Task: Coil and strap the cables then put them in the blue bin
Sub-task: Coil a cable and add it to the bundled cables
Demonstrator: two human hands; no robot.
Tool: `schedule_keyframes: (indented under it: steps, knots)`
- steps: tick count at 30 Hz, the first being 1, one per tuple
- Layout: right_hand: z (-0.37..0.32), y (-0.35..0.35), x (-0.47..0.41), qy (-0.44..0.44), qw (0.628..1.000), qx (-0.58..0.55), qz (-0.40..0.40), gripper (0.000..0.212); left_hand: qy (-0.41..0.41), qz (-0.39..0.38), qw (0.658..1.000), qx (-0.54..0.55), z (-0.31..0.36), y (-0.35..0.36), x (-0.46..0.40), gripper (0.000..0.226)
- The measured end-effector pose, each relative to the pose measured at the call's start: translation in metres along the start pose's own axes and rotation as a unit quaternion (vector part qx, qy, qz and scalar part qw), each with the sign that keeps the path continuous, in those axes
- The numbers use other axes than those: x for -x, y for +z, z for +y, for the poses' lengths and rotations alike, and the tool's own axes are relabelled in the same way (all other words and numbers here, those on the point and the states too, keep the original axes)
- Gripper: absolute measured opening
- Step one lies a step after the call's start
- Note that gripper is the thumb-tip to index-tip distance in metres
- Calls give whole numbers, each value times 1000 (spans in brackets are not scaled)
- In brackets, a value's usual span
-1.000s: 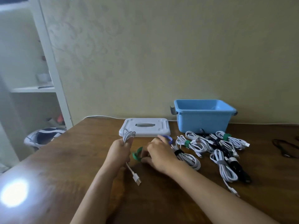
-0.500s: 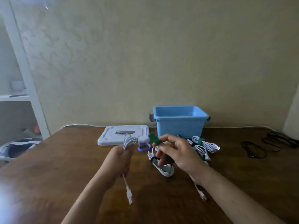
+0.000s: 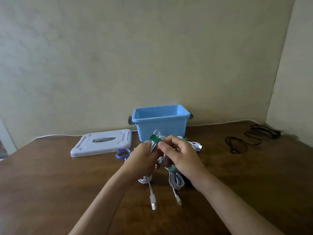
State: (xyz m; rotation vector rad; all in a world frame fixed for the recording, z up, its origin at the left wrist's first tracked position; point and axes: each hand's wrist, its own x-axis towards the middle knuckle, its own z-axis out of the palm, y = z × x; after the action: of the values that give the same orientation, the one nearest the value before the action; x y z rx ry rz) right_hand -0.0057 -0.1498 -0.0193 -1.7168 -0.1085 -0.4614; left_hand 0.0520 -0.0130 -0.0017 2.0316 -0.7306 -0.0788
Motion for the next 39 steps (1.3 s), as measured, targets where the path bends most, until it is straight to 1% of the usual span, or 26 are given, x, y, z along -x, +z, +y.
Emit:
schedule_keyframes:
  steps: [3, 5, 7, 9, 12, 14, 15, 17, 19, 21, 22, 23, 24, 26, 28, 30, 32, 33, 36, 39]
  knots:
    - [3, 0, -3, 17, 1000, -22, -2, 16, 50, -40, 998, -22, -2, -3, 3, 13]
    - [5, 1, -4, 25, 999, -19, -8, 16, 64, -71, 995, -11, -7, -6, 8, 20]
    - [6, 2, -4, 28, 999, -28, -12, 15, 66, -91, 993, 30, -9, -9, 11, 19]
    - [4, 4, -2, 25, 999, -38, -10, 15, 73, -112, 990, 45, -9, -13, 15, 17]
    - [3, 6, 1, 33, 997, -59, -21, 15, 62, -137, 987, 62, -9, -21, 21, 27]
    - [4, 8, 3, 39, 998, -48, -26, 18, 63, -128, 989, 47, -8, -21, 22, 29]
    - [5, 8, 4, 40, 998, -31, -23, 20, 68, -110, 991, 22, -9, -20, 20, 29]
    - [7, 10, 5, 39, 999, 1, -24, 21, 79, -56, 994, -56, -14, -17, 13, 28]
    - [9, 14, 7, 40, 999, 22, -25, 21, 84, -15, 989, -125, -21, -12, 6, 28]
    - [11, 18, 7, 45, 998, 45, -13, 19, 87, -4, 979, -184, -27, -8, 2, 21]
    - [13, 19, 7, 49, 998, 45, -7, 19, 85, -7, 978, -193, -26, -7, 3, 20]
    - [13, 20, 7, 53, 998, 35, -2, 19, 86, -19, 979, -182, -25, -6, 4, 19]
    - [13, 19, 8, 58, 998, 18, 2, 19, 94, -38, 984, -150, -24, -5, 5, 15]
    - [12, 17, 8, 72, 997, -30, 1, 19, 105, -68, 992, -34, -18, -7, 11, 11]
    - [12, 17, 9, 90, 994, -55, -2, 20, 81, -87, 988, 97, -13, -8, 15, 24]
    - [11, 16, 8, 93, 995, -25, 0, 24, 37, -75, 983, 162, -11, -6, 15, 43]
    - [11, 16, 7, 74, 997, -7, -8, 27, 14, -45, 983, 176, -12, -3, 15, 57]
    - [11, 16, 7, 63, 998, -7, -14, 27, 12, -29, 985, 170, -12, -1, 15, 59]
    - [11, 14, 7, 47, 998, 2, -38, 22, 7, 29, 988, 153, -13, -1, 14, 44]
    - [10, 4, 4, 49, 995, 38, -78, 18, 3, 68, 991, 113, -14, -9, 13, 44]
